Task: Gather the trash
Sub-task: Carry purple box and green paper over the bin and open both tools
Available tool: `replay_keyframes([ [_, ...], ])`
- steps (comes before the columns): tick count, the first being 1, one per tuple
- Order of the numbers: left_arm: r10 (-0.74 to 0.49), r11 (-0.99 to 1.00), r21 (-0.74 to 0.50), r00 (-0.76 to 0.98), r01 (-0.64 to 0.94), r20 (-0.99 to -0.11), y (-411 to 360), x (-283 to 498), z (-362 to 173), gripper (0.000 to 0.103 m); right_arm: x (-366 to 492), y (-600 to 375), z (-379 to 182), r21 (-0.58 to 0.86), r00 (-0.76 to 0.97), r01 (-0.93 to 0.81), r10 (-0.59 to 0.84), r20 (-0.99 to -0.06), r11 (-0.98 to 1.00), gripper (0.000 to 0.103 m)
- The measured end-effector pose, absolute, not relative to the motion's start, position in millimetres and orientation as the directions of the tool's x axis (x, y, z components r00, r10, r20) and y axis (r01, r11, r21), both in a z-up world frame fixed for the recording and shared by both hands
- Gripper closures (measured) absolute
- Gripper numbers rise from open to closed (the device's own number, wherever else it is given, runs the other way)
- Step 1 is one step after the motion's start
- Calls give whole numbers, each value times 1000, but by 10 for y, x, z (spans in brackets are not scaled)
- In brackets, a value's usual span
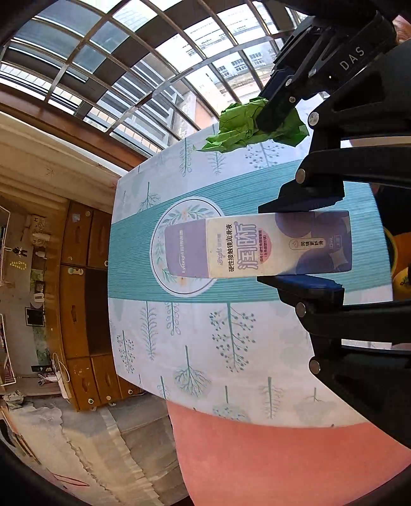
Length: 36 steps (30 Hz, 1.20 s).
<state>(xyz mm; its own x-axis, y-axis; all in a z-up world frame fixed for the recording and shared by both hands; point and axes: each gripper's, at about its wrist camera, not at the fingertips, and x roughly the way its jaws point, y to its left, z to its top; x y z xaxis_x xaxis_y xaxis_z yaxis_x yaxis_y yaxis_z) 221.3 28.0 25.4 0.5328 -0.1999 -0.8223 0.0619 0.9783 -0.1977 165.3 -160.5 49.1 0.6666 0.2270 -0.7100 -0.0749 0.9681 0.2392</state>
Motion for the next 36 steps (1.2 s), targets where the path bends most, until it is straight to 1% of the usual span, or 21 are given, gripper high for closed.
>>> replay_keyframes([
  [6,-215,976,-194,539,96,-814,743,1361,265,69,775,-1114,652,229,685,-71,214,-696,971,79],
  [12,-223,975,-184,516,127,-827,951,766,154,69,108,-748,720,192,668,-84,199,-717,978,79],
  [18,-234,972,-194,488,132,-841,945,398,28,69,-216,-692,686,173,637,-100,196,-746,980,79],
  [22,-224,974,-184,480,130,-848,842,214,-55,69,-227,-756,567,175,602,-113,208,-771,978,79],
  [27,-215,976,-188,425,106,-879,527,206,-294,69,-182,-918,240,207,530,-119,239,-814,971,79],
  [29,-196,980,-167,399,107,-896,404,168,-458,69,-207,-994,43,219,496,-116,248,-833,969,79],
  [36,-155,986,-127,322,105,-934,20,34,-1257,69,-260,-1284,-893,266,358,-81,277,-891,960,79],
])
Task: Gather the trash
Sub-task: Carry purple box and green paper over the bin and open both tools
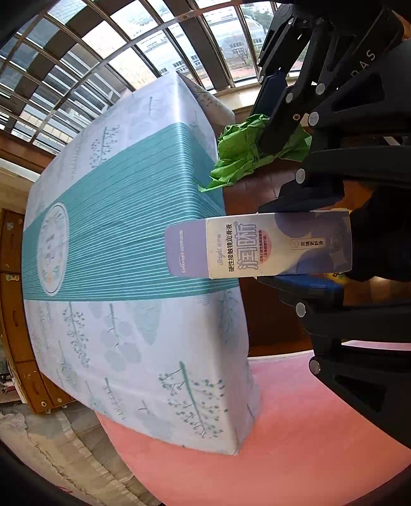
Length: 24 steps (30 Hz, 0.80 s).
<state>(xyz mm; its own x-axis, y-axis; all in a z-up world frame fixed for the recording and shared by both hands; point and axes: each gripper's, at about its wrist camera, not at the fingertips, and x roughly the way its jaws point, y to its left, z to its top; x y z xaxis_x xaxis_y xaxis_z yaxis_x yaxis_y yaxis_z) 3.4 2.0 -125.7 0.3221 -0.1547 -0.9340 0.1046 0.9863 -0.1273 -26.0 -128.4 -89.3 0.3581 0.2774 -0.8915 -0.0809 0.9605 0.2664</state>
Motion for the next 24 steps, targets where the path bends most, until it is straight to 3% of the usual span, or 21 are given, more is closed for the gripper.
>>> replay_keyframes([
  [12,-125,991,-111,249,72,-960,-260,142,-2857,69,-132,-1660,-2707,311,217,66,291,-932,948,78],
  [22,-143,990,-137,201,46,-969,-274,404,-3946,68,63,-1833,-3770,310,194,129,283,-939,942,77],
  [24,-145,989,-139,191,43,-971,-259,445,-4112,64,122,-1825,-3957,313,190,139,285,-940,940,77],
])
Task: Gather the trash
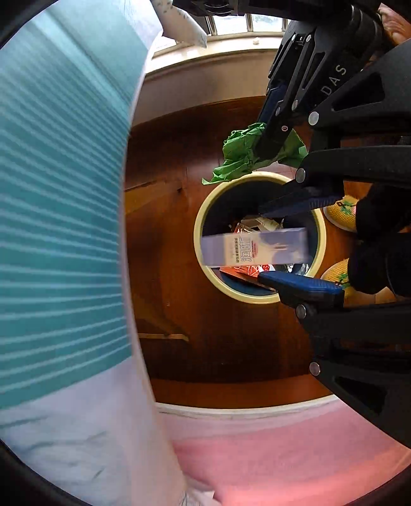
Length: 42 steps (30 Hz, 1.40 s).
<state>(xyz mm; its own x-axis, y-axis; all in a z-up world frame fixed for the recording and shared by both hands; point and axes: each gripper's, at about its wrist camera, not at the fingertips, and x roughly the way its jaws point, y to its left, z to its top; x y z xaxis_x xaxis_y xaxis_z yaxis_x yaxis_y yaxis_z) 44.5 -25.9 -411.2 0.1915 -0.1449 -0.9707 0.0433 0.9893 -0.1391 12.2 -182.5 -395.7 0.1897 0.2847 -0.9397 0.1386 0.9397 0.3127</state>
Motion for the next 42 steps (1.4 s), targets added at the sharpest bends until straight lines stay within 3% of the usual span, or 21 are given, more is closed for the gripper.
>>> replay_keyframes([
  [1,-149,989,-144,184,43,-971,-254,465,-4188,61,147,-1828,-4045,317,192,145,288,-938,937,75],
  [2,-155,988,-150,176,42,-972,-241,482,-4262,47,137,-1825,-4106,325,199,149,294,-935,934,74],
  [3,-164,986,-160,169,38,-972,-218,506,-4337,27,150,-1840,-4174,329,206,158,295,-933,931,66],
  [5,-168,986,-168,177,14,-970,-151,534,-4431,15,156,-1818,-4315,307,194,180,272,-943,935,51],
  [6,-176,984,-178,180,5,-968,-123,528,-4470,14,174,-1813,-4379,305,189,186,270,-944,934,44],
  [15,-149,986,-161,226,-34,-963,210,549,-4589,14,156,-1706,-4574,261,193,156,229,-954,953,42],
  [30,-98,991,-116,239,-61,-966,400,484,-4211,14,102,-1637,-4230,233,232,148,195,-953,961,39],
  [42,-60,997,-70,223,-37,-973,270,293,-3446,14,1,-1665,-3340,246,270,137,202,-941,960,35],
])
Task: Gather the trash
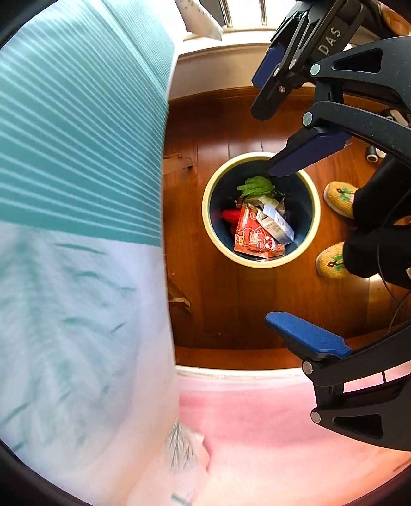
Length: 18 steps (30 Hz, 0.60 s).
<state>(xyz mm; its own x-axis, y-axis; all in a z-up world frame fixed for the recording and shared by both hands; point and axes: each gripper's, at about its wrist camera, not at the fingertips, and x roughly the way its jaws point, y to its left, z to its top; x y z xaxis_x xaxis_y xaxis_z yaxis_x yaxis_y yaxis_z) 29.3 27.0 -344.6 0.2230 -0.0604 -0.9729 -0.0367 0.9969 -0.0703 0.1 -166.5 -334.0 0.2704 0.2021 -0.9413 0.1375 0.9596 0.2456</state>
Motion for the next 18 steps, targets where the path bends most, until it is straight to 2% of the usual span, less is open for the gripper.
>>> replay_keyframes([
  [18,-50,996,-75,399,-49,-916,130,314,-1124,14,64,-1720,-1014,216,396,69,172,-902,974,35],
])
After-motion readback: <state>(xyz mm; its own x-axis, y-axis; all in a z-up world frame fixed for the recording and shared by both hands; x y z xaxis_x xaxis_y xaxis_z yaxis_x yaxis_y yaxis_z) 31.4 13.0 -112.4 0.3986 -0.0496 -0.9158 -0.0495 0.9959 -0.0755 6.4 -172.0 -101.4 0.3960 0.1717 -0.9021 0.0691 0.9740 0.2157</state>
